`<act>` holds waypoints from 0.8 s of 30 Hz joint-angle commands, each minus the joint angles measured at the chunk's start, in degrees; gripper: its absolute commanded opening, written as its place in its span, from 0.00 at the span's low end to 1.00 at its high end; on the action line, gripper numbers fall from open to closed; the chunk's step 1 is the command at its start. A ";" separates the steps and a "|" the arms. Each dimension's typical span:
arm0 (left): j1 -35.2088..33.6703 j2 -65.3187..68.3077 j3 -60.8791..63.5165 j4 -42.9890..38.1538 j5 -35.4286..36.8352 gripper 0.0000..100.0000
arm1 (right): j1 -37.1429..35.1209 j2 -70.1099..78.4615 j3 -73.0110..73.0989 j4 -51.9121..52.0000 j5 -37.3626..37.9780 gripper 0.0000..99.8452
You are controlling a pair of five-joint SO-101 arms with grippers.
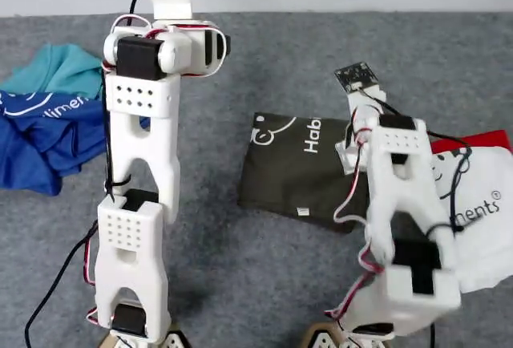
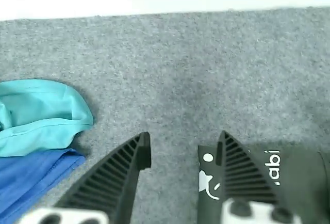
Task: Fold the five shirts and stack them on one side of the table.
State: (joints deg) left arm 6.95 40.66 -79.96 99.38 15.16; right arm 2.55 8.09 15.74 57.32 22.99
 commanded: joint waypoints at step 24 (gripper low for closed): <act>0.18 -4.04 0.04 1.23 -0.53 0.21 | -4.79 19.47 -16.35 3.30 2.81 0.01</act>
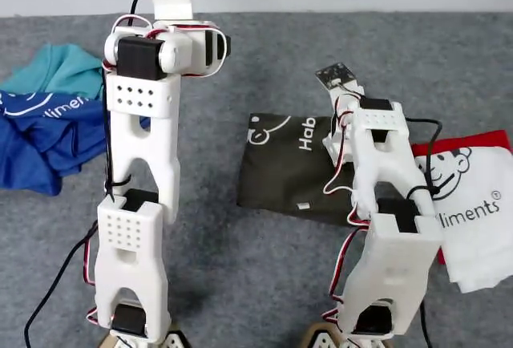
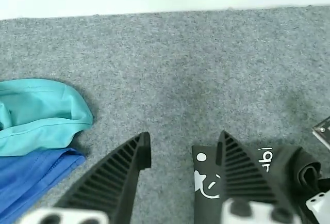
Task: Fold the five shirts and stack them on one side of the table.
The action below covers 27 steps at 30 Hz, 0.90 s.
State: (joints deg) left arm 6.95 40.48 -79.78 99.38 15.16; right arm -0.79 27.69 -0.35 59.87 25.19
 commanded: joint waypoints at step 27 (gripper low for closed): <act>0.62 -3.96 -0.22 1.23 -0.53 0.21 | 18.86 -37.32 -1.14 12.44 -16.97 0.01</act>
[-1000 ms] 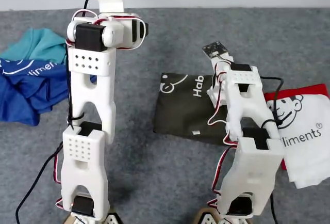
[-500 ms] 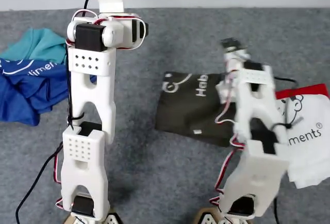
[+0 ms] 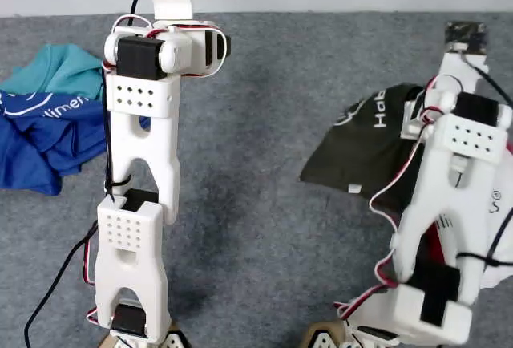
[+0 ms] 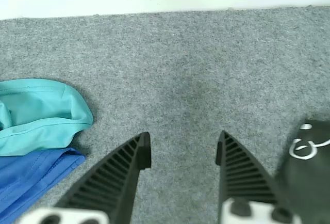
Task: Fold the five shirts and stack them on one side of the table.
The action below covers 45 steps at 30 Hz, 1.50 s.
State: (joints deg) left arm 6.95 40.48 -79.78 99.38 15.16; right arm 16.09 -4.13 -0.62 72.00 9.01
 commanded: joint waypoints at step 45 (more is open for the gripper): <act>2.55 -4.04 -0.22 1.23 -0.53 0.21 | 46.37 -0.31 5.54 3.65 1.14 0.32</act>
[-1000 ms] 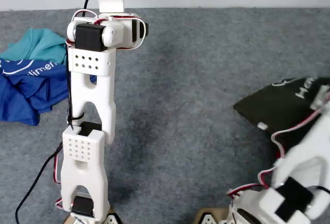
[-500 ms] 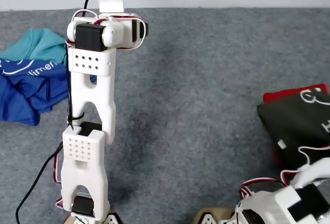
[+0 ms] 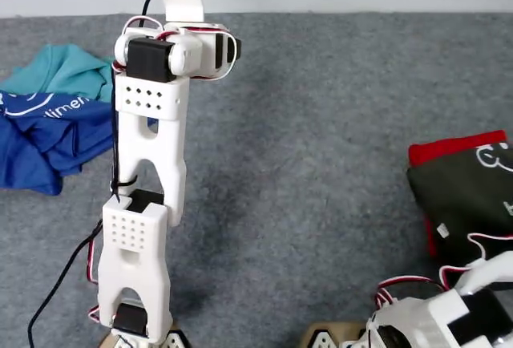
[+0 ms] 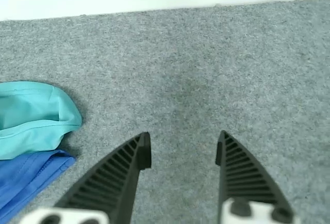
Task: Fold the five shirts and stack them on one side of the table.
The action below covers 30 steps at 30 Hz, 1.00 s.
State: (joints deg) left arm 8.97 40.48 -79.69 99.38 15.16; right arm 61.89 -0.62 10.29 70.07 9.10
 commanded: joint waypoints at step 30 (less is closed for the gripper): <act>0.53 -3.96 -0.22 1.23 -0.53 0.21 | -10.24 9.71 -6.15 -5.23 1.14 0.30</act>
State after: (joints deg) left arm 8.97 40.48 -79.69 99.38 15.16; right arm 51.25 8.97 4.31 66.02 9.54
